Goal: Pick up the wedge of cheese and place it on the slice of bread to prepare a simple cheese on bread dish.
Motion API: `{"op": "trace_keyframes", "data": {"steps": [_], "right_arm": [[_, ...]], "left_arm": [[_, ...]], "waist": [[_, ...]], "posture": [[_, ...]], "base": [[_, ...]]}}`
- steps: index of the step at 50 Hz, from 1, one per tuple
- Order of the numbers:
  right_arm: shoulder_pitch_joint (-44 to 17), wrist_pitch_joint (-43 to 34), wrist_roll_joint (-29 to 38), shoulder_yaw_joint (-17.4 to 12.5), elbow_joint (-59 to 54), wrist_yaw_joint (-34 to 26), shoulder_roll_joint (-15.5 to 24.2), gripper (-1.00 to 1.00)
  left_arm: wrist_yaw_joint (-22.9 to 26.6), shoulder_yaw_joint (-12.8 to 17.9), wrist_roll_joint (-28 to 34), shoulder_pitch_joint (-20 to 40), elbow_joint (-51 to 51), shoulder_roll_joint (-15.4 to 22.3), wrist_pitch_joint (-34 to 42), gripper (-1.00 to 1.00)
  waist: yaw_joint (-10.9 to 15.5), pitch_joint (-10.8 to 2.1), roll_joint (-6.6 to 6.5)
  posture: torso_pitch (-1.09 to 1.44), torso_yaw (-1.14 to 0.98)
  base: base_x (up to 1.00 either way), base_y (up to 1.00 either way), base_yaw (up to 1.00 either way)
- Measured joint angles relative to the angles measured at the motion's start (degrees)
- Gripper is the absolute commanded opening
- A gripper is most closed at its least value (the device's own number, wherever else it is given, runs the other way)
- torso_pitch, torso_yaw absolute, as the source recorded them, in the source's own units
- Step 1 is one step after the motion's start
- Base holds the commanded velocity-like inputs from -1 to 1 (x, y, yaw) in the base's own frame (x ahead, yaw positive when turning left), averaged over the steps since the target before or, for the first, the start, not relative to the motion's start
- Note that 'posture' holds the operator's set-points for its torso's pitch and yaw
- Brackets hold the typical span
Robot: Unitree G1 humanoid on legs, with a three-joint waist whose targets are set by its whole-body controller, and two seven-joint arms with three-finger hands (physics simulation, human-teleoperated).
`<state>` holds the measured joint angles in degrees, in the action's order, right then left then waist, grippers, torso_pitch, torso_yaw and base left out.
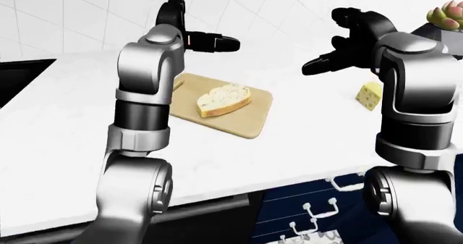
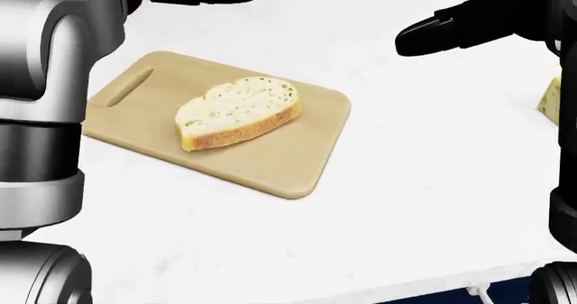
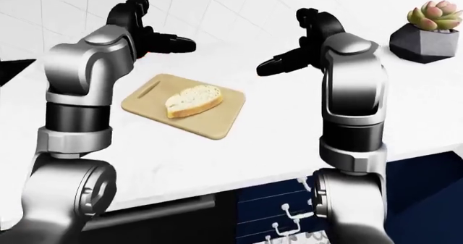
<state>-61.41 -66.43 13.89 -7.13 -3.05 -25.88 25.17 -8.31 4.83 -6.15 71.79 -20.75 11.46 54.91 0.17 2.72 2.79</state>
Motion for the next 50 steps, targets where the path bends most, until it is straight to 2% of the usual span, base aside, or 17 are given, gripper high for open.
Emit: {"op": "trace_keyframes", "data": {"steps": [4,8,9,11,13,14,16,19,20,24,26,29,33,36,43,50], "right_arm": [[-0.7,0.5,0.1,0.0,1.3,-0.3,0.0,1.0],[-1.1,0.9,0.4,-0.3,1.6,-0.4,0.1,1.0],[-0.8,0.9,0.4,0.0,1.5,-0.4,-0.3,1.0],[-0.3,0.6,0.0,1.1,0.9,-1.0,-0.9,1.0],[-0.9,0.4,-0.3,1.3,1.4,-1.7,-0.4,1.0],[-1.1,0.4,-0.3,1.1,1.7,-1.9,-0.2,1.0],[-1.7,0.4,-0.1,0.9,1.9,-2.2,0.2,1.0],[-2.7,0.3,0.4,0.8,0.5,-2.5,1.0,1.0],[-2.7,0.4,0.7,1.0,-0.2,-2.7,1.4,1.0],[-2.4,2.0,2.7,3.6,-3.4,-5.4,4.1,1.0],[-2.9,4.1,4.9,5.3,-5.2,-7.9,5.7,1.0],[-3.9,6.7,9.2,6.1,-5.9,-12.7,6.9,1.0],[-7.0,7.7,15.0,5.8,-5.1,-20.7,8.7,1.0],[-8.8,9.8,19.0,4.4,-5.8,-24.8,9.2,1.0],[-8.4,14.7,25.5,2.2,-11.1,-29.3,10.0,1.0],[-6.9,20.7,30.6,2.0,-14.7,-32.9,11.8,1.0]], "left_arm": [[-0.2,0.5,0.3,0.7,1.2,0.4,-0.2,1.0],[-0.2,0.4,0.3,1.5,2.1,0.6,-0.7,1.0],[-0.3,0.6,0.3,1.2,2.3,0.8,-0.7,1.0],[-0.5,1.1,0.6,0.4,1.8,1.1,-0.1,1.0],[-0.8,1.4,0.9,0.9,1.7,1.3,0.6,1.0],[-0.8,1.3,1.0,1.2,1.9,1.4,0.7,1.0],[-0.8,1.3,1.0,1.5,2.2,1.4,0.6,1.0],[-0.6,0.9,0.9,1.5,2.1,1.1,0.4,1.0],[-0.5,0.7,0.8,1.3,1.7,0.9,0.5,1.0],[0.1,0.2,0.4,0.7,-0.2,0.7,1.3,1.0],[0.3,0.3,0.4,1.0,0.0,1.0,1.5,1.0],[0.3,0.8,0.8,1.8,0.8,1.7,1.0,1.0],[0.2,1.0,1.3,2.4,1.4,2.0,0.0,1.0],[0.3,0.9,1.3,2.5,1.3,1.9,-0.3,1.0],[0.3,1.0,1.3,2.2,1.2,1.8,0.2,1.0],[0.3,1.0,1.3,1.4,0.8,1.7,0.3,1.0]], "waist": [[-0.3,-0.5,-2.27],[-0.8,-1.45,-5.57],[-0.4,-1.03,-4.85],[0.0,-0.03,-4.89],[-0.3,0.77,-5.48],[-0.5,0.72,-5.12],[-0.4,0.34,-3.77],[-1.0,0.74,-0.94],[-1.0,0.87,-0.59],[-0.6,1.79,-1.36],[-0.4,1.77,-1.61],[-0.1,1.42,-1.97],[0.0,0.76,-2.14],[0.0,0.4,-2.0],[0.0,0.8,-1.86],[-0.1,1.32,-2.43]], "posture": [[0.0,0.0],[0.0,0.0],[0.0,0.0],[0.0,0.0],[0.0,0.0],[0.0,0.0],[0.0,0.0],[0.0,0.0],[0.0,0.0],[0.0,0.0],[0.0,0.0],[0.0,0.0],[0.0,0.0],[0.0,0.0],[0.0,0.0],[0.0,0.0]], "base": [[0.33,0.02,0.0],[0.33,0.02,0.0],[0.33,0.02,0.0],[0.16,0.03,0.0],[0.0,0.0,0.0],[0.0,0.0,0.0],[0.0,0.0,0.0],[0.0,0.0,0.0],[0.0,0.0,0.0],[0.0,0.0,0.0],[0.0,0.0,0.0],[0.0,0.0,0.0],[0.0,0.0,0.0],[0.0,0.0,0.0],[0.0,0.0,0.0],[0.0,0.0,0.0]]}}
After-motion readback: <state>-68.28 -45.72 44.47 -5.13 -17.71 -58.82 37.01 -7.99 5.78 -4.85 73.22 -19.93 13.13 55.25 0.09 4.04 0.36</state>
